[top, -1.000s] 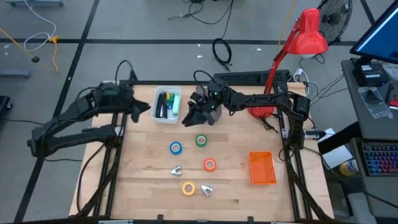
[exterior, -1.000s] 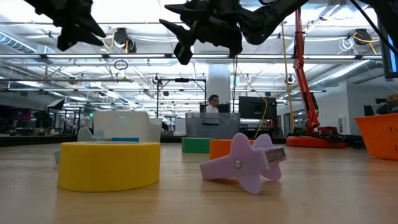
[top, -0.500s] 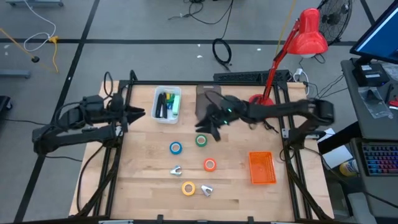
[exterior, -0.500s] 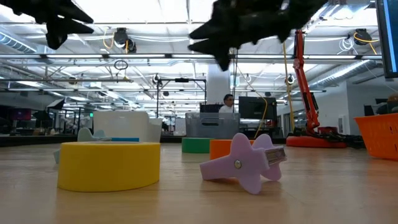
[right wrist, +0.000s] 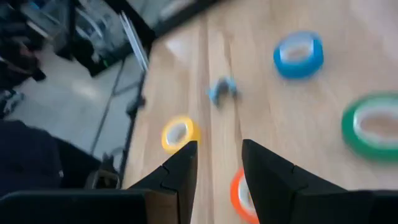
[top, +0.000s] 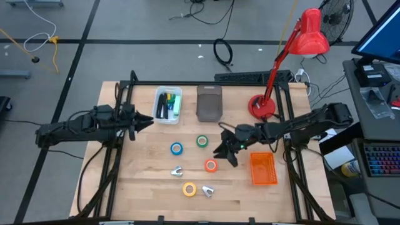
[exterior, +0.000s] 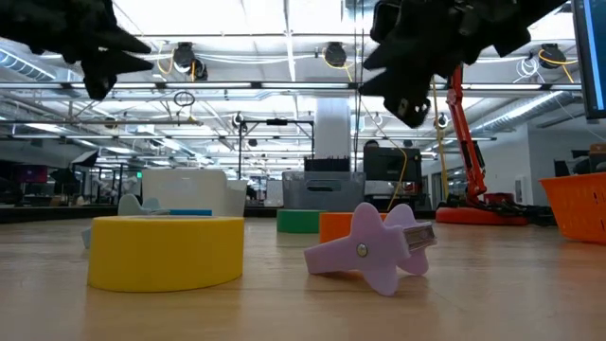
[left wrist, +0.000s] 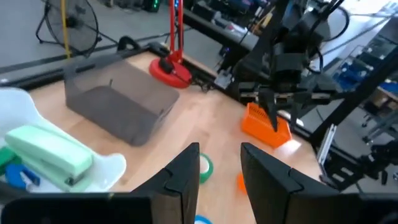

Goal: Pick and place Stapler, Stapler remover, tape
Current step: Put the orange tape into the black bin, then put the green tape into the black bin

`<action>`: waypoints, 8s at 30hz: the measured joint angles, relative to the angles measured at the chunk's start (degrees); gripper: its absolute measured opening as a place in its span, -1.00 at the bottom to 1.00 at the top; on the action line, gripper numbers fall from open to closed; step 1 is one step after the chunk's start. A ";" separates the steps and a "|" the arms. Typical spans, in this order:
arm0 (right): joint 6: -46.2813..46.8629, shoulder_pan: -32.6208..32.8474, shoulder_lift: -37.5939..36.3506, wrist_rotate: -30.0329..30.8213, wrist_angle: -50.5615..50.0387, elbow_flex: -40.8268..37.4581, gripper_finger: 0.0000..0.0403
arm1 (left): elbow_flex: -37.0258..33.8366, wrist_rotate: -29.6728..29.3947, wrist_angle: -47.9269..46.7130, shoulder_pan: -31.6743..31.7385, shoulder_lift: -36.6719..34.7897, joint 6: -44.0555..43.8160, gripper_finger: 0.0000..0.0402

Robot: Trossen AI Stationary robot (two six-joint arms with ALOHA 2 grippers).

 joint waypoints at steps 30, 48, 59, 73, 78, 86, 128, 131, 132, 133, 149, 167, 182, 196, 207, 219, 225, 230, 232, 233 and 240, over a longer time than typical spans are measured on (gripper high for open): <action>-2.19 0.71 12.79 -4.73 -21.81 13.71 -0.39 | -3.21 -5.45 -3.89 -3.99 -4.49 -2.41 -0.41; -15.02 1.66 12.76 -1.88 -19.71 13.71 -0.59 | -3.17 -5.78 -3.58 -4.04 -4.49 -1.65 -0.41; -17.23 1.48 12.76 -1.40 -20.40 13.71 -0.61 | -3.17 -5.84 -3.56 -4.04 -4.49 -2.62 -0.41; -17.84 0.67 12.79 -0.13 -21.42 13.71 -0.10 | -3.16 -6.74 -3.51 -4.04 -4.49 -2.73 -0.41; -15.81 0.38 17.17 -0.52 -28.48 19.15 -0.07 | -3.14 -6.94 -3.51 -4.04 -4.49 -2.59 -0.41; -23.01 -1.05 26.47 -3.21 -40.96 31.15 -0.07 | -3.12 -7.11 -3.70 -4.04 -4.39 -2.33 -0.41; -15.32 -1.27 30.74 -0.45 -46.23 30.71 -0.84 | -3.12 -6.65 -3.92 -4.04 -4.39 -1.76 -0.41; -14.12 -1.83 25.78 -1.82 -46.51 30.82 -0.84 | -3.12 -6.65 -3.85 -4.04 -4.39 -1.78 -0.41; -14.06 -2.25 23.73 -1.77 -46.11 30.82 -0.84 | -3.12 -6.65 -3.76 -4.03 -4.38 -1.76 -0.41; -14.06 -2.87 21.69 -1.56 -45.09 30.85 -0.84 | -3.12 -6.65 -3.58 -4.04 -4.36 -1.67 -0.41; -23.35 -29.99 11.93 12.52 -24.39 31.17 -0.84 | -3.14 -6.82 -2.15 -4.01 -4.36 -2.13 -0.41; -38.82 -32.65 29.63 11.42 -39.98 38.54 -0.81 | -3.14 -7.28 -2.15 -4.02 -4.39 -4.47 -0.41; -43.26 -32.60 31.51 13.56 -42.47 38.58 -0.78 | -3.14 -8.38 -2.20 -4.03 -4.36 -4.32 -0.41; -44.64 -32.58 31.45 13.62 -42.41 38.58 -0.45 | -3.14 -8.34 -2.20 -4.03 -4.37 -4.45 -0.41; -43.55 -30.50 21.30 9.33 -41.54 38.56 -0.40 | -3.14 -8.31 -2.20 -4.02 -4.36 -4.68 -0.41; -48.84 -11.69 16.46 1.52 -40.32 38.58 -0.40 | -3.15 -8.33 -2.27 -4.01 -4.39 -4.43 -0.41; -50.04 -7.85 21.83 4.35 -42.93 38.46 -0.40 | -3.16 -8.27 -2.26 -4.02 -4.39 -4.41 -0.41; -50.34 -7.26 26.74 4.38 -44.53 38.40 -0.36 | -3.17 -8.20 -2.26 -4.03 -4.39 -3.97 -0.41; -50.54 -7.25 28.73 4.35 -43.00 38.50 -0.31 | -3.17 -8.10 -2.26 -4.03 -4.36 -3.84 -0.41; -50.63 -7.25 29.42 4.35 -42.84 38.63 -0.27 | -3.17 -8.10 -2.26 -4.04 -4.37 -3.84 -0.41; -51.82 -7.27 33.11 4.66 -43.11 38.43 -0.05 | -3.17 -7.74 -2.24 -4.02 -4.38 -3.86 -0.41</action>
